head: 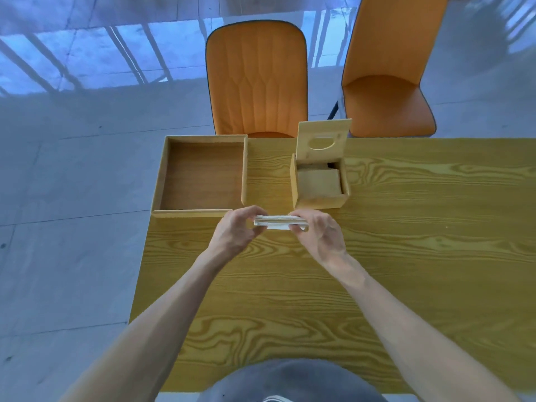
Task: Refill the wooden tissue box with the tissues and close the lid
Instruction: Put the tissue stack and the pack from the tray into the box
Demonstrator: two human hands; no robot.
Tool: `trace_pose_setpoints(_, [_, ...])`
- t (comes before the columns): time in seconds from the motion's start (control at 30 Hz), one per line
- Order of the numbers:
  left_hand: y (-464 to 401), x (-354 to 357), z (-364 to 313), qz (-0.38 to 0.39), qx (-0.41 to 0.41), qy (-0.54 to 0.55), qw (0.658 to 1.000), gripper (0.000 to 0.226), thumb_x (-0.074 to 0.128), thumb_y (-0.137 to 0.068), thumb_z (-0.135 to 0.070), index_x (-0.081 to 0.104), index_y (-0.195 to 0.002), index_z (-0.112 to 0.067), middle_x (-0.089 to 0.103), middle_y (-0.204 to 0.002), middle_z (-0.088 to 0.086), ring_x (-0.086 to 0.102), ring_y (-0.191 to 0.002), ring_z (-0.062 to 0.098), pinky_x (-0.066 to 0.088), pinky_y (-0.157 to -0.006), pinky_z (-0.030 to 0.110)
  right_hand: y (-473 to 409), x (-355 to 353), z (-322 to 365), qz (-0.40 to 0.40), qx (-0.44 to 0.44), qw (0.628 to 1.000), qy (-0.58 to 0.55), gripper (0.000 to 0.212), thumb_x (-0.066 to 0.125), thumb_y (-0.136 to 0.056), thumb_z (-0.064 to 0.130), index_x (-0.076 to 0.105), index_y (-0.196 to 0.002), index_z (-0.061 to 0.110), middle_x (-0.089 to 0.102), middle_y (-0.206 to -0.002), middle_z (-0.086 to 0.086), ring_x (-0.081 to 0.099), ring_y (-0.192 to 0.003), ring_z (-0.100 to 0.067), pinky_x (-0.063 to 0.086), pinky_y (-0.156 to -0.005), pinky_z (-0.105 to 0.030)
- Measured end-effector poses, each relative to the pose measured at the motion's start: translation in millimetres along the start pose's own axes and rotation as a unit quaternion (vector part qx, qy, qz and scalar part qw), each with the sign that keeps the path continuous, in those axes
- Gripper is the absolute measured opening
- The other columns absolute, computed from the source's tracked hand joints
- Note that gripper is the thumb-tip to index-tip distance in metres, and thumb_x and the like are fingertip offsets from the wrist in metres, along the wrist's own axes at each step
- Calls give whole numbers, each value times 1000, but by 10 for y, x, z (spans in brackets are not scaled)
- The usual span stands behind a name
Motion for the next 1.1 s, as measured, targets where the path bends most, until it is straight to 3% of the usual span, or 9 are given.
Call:
trace_pose_setpoints(0.2, [103, 533, -229, 18, -24, 66, 997, 17, 76, -82, -21, 72, -97, -26, 70, -86, -9, 64, -77, 11, 49, -72, 28, 250, -284, -487, 27, 21, 999, -9, 25, 72, -87, 19, 72, -112, 22, 76, -105, 2, 70, -88, -19, 54, -75, -30])
trace_pose_setpoints(0.33, [-112, 511, -539, -11, -2, 135, 991, 22, 77, -83, -20, 70, -104, -20, 75, -96, -6, 70, -90, 6, 54, -79, 23, 69, -634, -682, -5, 35, 999, -18, 33, 74, -86, 21, 70, -119, 18, 76, -108, -2, 70, -85, -22, 43, -70, -22])
trace_pose_setpoints(0.47, [-402, 472, -794, -38, -8, 182, 982, 24, 75, -85, -24, 68, -106, -16, 74, -97, -4, 70, -90, 8, 54, -79, 19, -243, -872, -781, -23, 36, 999, -28, 36, 73, -87, 24, 67, -122, 20, 75, -111, -2, 69, -89, -22, 50, -69, -28])
trace_pose_setpoints(0.57, [-586, 454, -881, -66, -22, 179, 981, 28, 70, -90, -30, 68, -112, -12, 73, -100, 1, 69, -89, 12, 54, -75, 18, -468, -961, -819, -27, 36, 997, -55, 43, 76, -84, 22, 63, -125, 17, 75, -108, -7, 69, -88, -23, 58, -79, -40])
trace_pose_setpoints(0.67, [-720, 455, -889, -89, -54, 181, 978, 34, 64, -93, -33, 68, -118, -10, 72, -102, 3, 67, -88, 12, 51, -64, 8, -632, -988, -833, -30, 52, 992, -108, 50, 77, -84, 22, 57, -130, 17, 74, -108, -6, 69, -92, -20, 56, -86, -37])
trace_pose_setpoints(0.83, [-874, 453, -828, -117, -98, 146, 978, 33, 63, -92, -38, 69, -119, -19, 72, -102, -4, 67, -94, 17, 55, -87, 37, -822, -858, -902, -35, 91, 984, -146, 35, 65, -94, 32, 63, -124, 14, 73, -110, -9, 68, -88, -17, 57, -75, -30])
trace_pose_setpoints(0.97, [-906, 447, -795, -151, -106, 131, 974, 32, 66, -88, -41, 66, -119, -31, 70, -91, -10, 68, -84, 12, 56, -77, 34, -915, -731, -920, -59, 100, 988, -103, 33, 57, -97, 36, 70, -116, 12, 75, -100, -7, 70, -87, -21, 53, -71, -29])
trace_pose_setpoints(1.1, [-938, 476, -778, -155, -101, 109, 977, 28, 64, -89, -40, 69, -115, -30, 69, -88, -11, 67, -80, 12, 57, -75, 36, -973, -664, -942, -60, 95, 991, -76, 35, 56, -96, 41, 73, -112, 15, 75, -99, -5, 69, -88, -21, 57, -73, -36])
Point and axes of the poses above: each hand's wrist, its own y-axis away from the middle knuckle, its own x-axis out of the palm, z = x × y, the point moved 4 cm from there along -y, towards the middle knuckle
